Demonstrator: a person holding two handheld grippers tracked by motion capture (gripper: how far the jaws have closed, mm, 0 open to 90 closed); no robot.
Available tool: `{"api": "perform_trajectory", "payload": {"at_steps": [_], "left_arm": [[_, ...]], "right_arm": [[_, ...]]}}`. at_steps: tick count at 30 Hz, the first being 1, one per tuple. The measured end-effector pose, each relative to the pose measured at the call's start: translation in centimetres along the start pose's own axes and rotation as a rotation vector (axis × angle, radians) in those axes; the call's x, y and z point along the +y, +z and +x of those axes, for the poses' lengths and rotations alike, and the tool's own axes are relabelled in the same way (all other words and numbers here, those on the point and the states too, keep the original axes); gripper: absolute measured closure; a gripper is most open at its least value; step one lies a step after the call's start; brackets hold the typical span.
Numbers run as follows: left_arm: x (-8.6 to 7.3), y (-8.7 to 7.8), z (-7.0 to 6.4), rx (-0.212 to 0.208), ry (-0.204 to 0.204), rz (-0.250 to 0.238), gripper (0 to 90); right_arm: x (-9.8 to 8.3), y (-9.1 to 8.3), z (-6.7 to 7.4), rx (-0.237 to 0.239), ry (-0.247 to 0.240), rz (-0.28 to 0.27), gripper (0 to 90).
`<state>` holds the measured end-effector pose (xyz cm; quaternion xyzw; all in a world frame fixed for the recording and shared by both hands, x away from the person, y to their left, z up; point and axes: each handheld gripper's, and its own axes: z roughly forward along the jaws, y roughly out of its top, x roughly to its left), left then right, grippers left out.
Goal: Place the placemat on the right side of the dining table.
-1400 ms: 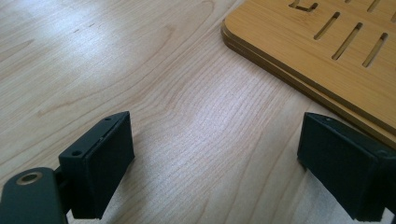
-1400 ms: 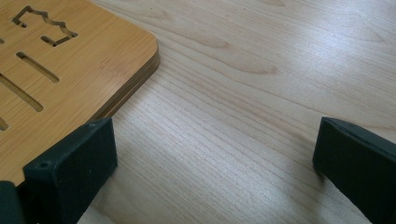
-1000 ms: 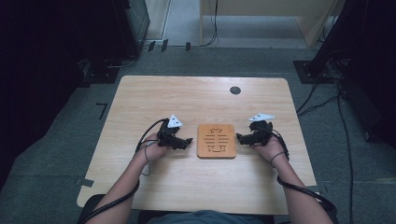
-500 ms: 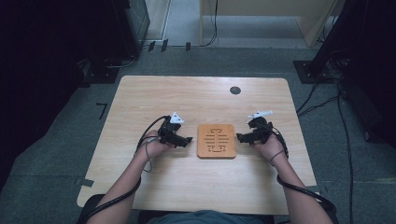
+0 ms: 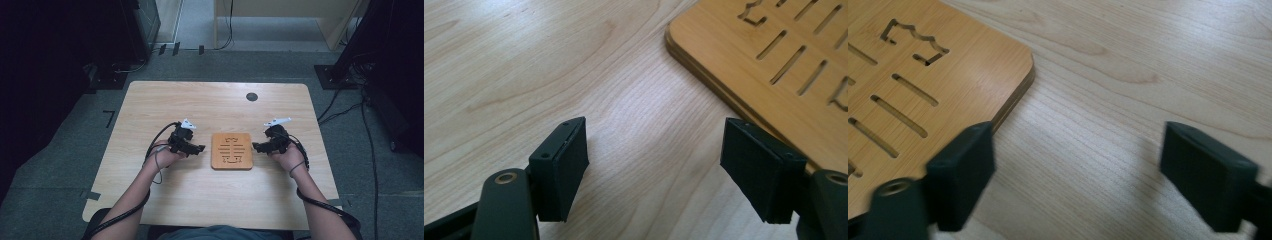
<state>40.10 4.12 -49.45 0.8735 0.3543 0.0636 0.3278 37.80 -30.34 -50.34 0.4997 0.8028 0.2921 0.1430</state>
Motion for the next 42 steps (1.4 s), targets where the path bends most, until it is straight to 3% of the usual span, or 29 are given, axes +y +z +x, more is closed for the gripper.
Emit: {"api": "perform_trajectory", "payload": {"at_steps": [2,6,14,30,38,42], "left_arm": [[0.1,-0.1,-0.1,-0.017,-0.017,-0.005,26.5],[0.1,-0.3,-0.4,-0.014,0.006,-0.005,26.3],[0.1,-0.3,-0.4,-0.026,0.0,-0.016,25.4],[0.1,-0.4,-0.7,-0.039,0.0,-0.021,25.4],[0.1,-0.4,-0.8,-0.049,-0.006,-0.015,26.2],[0.1,-0.3,-1.0,-0.067,-0.015,-0.008,26.7]], "right_arm": [[0.0,0.0,0.1,-0.004,-0.014,0.007,16.8],[0.0,0.0,0.3,-0.009,-0.032,0.004,16.8],[0.2,0.0,0.6,0.002,-0.013,0.028,18.1],[0.3,0.2,1.0,-0.001,-0.038,0.035,18.1],[0.4,0.2,1.2,0.0,-0.045,0.032,18.1],[0.7,0.0,1.5,-0.001,-0.056,0.003,18.5]]}}
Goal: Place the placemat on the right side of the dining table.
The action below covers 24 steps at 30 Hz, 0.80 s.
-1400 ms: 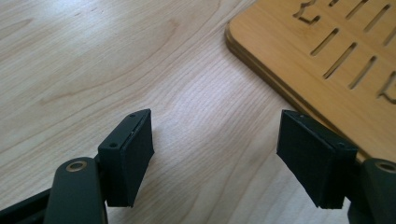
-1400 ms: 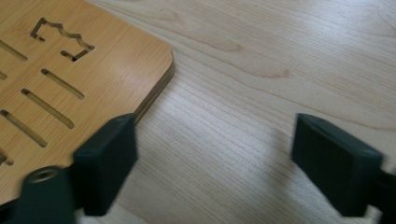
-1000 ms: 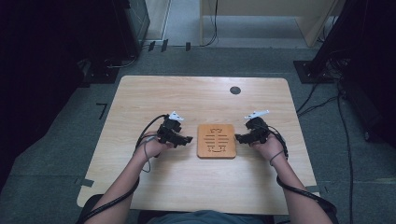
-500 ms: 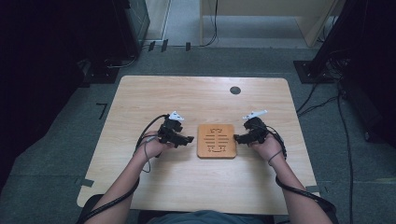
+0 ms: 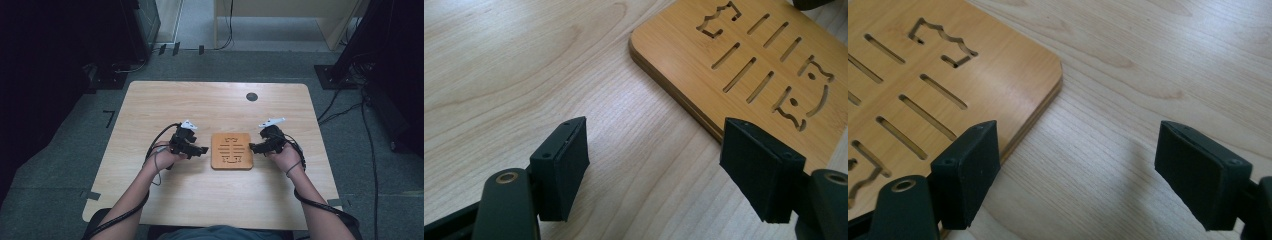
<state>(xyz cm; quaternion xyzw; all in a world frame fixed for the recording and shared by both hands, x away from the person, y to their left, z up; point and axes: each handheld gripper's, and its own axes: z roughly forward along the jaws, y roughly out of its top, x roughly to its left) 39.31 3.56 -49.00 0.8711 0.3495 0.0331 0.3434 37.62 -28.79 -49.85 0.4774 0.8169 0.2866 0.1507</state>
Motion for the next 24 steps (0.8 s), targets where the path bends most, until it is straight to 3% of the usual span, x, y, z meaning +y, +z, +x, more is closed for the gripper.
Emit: {"api": "perform_trajectory", "payload": {"at_steps": [9,16,24], "left_arm": [[-0.07,-0.09,-0.08,-0.003,0.001,0.008,26.9],[-0.03,-0.24,-0.15,-0.01,-0.034,0.012,30.8],[-0.03,-0.34,-0.3,-0.015,-0.028,0.024,31.7]], "right_arm": [[0.12,0.16,0.29,-0.001,-0.011,0.006,18.1],[0.28,0.19,0.53,-0.002,-0.023,0.007,18.2],[0.47,0.12,0.95,-0.001,-0.031,0.002,18.2]]}}
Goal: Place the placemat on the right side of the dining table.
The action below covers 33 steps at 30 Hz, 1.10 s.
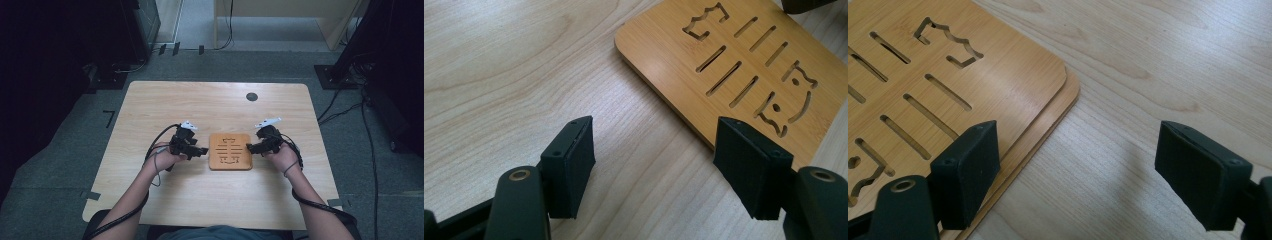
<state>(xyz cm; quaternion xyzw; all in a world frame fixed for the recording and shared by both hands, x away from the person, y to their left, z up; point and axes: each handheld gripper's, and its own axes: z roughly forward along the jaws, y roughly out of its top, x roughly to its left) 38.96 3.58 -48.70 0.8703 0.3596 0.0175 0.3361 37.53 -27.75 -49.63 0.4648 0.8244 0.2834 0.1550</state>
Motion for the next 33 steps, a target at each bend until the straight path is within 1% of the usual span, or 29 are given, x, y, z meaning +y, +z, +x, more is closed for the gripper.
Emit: {"api": "perform_trajectory", "payload": {"at_steps": [6,9,11,13,16,18,21,25,26,31,33], "left_arm": [[0.0,0.0,-0.1,-0.002,-0.004,0.002,31.7],[-0.1,0.0,-0.1,-0.009,-0.013,0.007,33.1],[0.0,-0.1,-0.1,-0.013,-0.028,0.009,33.9],[0.0,-0.1,-0.1,-0.016,-0.031,0.008,34.3],[0.0,-0.1,-0.2,-0.014,-0.025,0.004,34.3],[0.0,-0.2,-0.2,-0.015,-0.021,0.005,34.3],[0.0,-0.1,-0.3,-0.019,-0.021,0.004,34.3],[0.0,-0.2,-0.4,-0.017,-0.013,0.001,34.0],[0.0,-0.2,-0.4,-0.017,-0.009,0.0,33.9],[-0.2,-0.3,-0.4,-0.015,-0.007,-0.001,33.4],[-0.2,-0.3,-0.4,-0.015,-0.008,-0.003,33.3]], "right_arm": [[0.1,0.1,0.3,0.007,-0.005,-0.003,18.2],[0.2,0.2,0.3,0.008,-0.006,-0.004,18.2],[0.2,0.2,0.4,0.01,-0.007,-0.003,18.2],[0.3,0.3,0.4,0.011,-0.006,-0.004,18.2],[0.3,0.4,0.6,0.015,-0.005,-0.006,18.4],[0.4,0.4,0.7,0.019,-0.013,-0.008,18.4],[0.4,0.5,0.8,0.021,-0.005,-0.009,18.5],[0.5,0.5,0.9,0.023,-0.008,-0.012,19.1],[0.5,0.5,0.9,0.038,-0.005,-0.01,23.5],[0.7,0.6,1.2,0.042,-0.012,-0.014,24.8],[0.8,0.7,1.2,0.041,-0.026,-0.016,24.6]]}}
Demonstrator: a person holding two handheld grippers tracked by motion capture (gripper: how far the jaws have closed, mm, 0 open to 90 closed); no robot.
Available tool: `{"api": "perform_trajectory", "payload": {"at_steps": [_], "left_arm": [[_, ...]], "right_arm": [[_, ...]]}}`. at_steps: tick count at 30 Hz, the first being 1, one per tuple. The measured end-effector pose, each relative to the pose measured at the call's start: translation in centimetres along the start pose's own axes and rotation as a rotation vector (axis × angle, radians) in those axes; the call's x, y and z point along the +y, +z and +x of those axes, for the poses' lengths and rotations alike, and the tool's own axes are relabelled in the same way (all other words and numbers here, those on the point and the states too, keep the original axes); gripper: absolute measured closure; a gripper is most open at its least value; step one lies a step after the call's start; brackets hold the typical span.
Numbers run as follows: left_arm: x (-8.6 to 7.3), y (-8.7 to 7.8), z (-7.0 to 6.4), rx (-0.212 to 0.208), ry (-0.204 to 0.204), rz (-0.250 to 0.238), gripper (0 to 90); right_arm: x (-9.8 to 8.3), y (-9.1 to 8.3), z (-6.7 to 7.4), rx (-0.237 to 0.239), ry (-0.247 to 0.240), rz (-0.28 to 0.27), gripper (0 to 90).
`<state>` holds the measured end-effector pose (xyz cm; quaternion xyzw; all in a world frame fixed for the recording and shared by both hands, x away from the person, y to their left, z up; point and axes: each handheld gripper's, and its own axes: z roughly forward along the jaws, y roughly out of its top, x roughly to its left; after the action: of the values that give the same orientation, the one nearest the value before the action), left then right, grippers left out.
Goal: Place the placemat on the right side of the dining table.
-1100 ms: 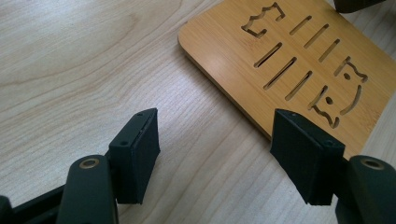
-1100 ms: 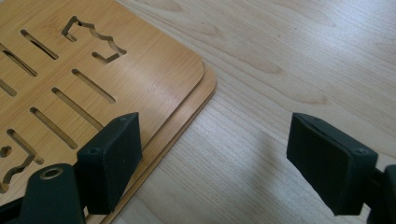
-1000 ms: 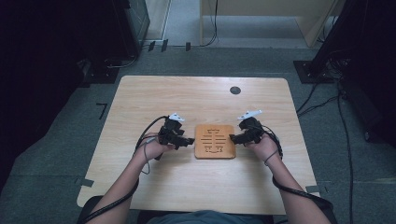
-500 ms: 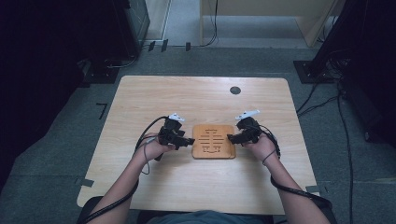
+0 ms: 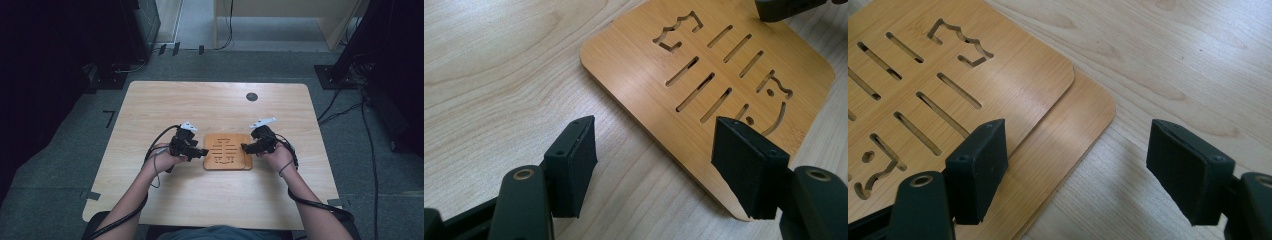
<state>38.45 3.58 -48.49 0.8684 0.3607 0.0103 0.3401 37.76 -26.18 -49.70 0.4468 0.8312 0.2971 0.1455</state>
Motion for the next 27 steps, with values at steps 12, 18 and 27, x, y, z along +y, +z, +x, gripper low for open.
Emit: {"api": "perform_trajectory", "payload": {"at_steps": [12,18,27], "left_arm": [[-0.3,-0.2,-0.2,0.002,0.004,-0.008,32.6],[-0.3,-0.3,-0.4,0.0,0.01,-0.011,32.6],[-0.3,-0.2,-0.4,-0.001,0.011,-0.012,32.4]], "right_arm": [[0.5,0.4,0.6,0.017,0.009,0.005,21.6],[0.8,0.7,1.0,0.029,0.004,0.004,21.0],[0.7,0.4,0.7,0.009,-0.008,0.01,21.8]]}}
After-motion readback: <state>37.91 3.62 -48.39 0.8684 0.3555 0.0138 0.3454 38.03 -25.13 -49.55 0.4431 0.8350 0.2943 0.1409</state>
